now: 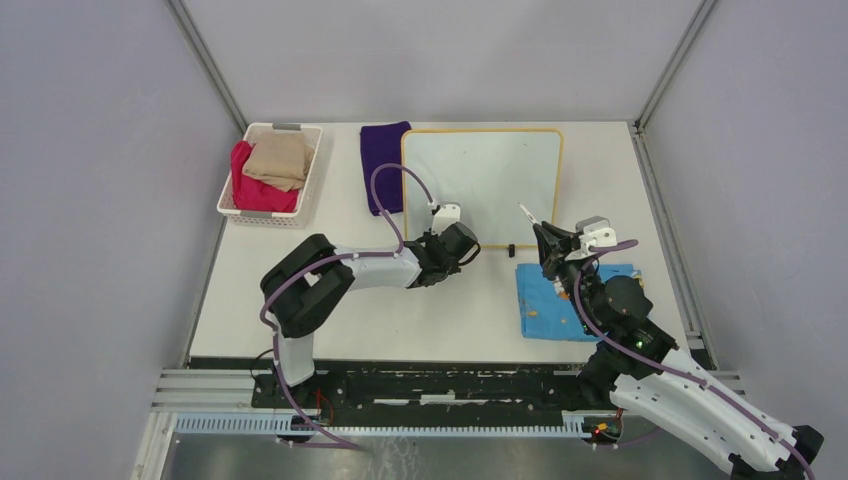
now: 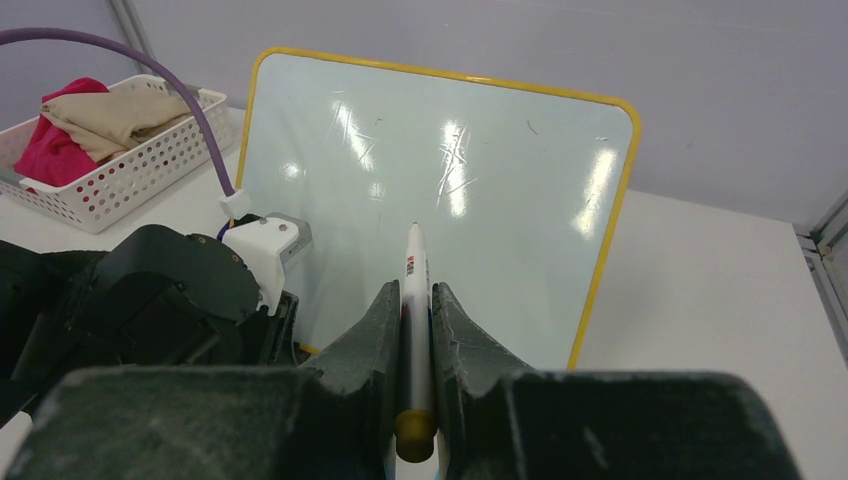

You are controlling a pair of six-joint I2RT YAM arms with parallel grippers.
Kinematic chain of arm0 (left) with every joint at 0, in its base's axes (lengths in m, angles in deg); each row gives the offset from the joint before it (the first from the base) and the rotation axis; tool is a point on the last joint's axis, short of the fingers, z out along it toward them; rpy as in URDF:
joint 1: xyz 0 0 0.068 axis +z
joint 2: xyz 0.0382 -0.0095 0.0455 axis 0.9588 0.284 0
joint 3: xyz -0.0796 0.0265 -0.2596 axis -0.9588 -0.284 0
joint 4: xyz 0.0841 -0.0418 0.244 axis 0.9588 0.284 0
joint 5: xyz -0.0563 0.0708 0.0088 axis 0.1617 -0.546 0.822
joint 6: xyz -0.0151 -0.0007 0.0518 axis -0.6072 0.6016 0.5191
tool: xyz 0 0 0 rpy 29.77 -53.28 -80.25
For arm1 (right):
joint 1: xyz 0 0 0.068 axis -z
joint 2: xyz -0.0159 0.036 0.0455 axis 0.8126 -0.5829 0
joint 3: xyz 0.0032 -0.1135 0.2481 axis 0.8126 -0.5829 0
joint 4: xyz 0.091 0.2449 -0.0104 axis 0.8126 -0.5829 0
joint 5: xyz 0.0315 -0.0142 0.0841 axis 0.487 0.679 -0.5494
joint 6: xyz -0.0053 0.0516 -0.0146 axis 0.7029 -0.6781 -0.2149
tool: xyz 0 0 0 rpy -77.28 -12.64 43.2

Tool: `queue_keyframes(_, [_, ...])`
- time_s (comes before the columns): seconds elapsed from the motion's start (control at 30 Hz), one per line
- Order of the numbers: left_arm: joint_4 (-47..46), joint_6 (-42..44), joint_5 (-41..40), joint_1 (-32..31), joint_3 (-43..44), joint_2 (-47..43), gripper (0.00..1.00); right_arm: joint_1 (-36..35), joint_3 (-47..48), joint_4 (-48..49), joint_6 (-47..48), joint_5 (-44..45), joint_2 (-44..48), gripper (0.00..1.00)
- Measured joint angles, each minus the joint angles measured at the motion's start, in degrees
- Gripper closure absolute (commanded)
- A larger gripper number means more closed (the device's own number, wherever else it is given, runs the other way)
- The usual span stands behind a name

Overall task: Write a sentence on the whiteboard
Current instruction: Move the whiteboard stand to the center of the board.

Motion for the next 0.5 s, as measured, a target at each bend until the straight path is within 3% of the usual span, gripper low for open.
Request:
queue_keyframes(0.27, [-0.3,0.0,-0.7,0.1,0.0,0.2,0.64,0.0,0.0,0.0,0.0,0.0,0.0,1.0])
queue_keyframes(0.5, [-0.6,0.0,-0.6,0.1,0.0,0.2,0.81,0.0,0.0,0.0,0.0,0.0,0.0,1.0])
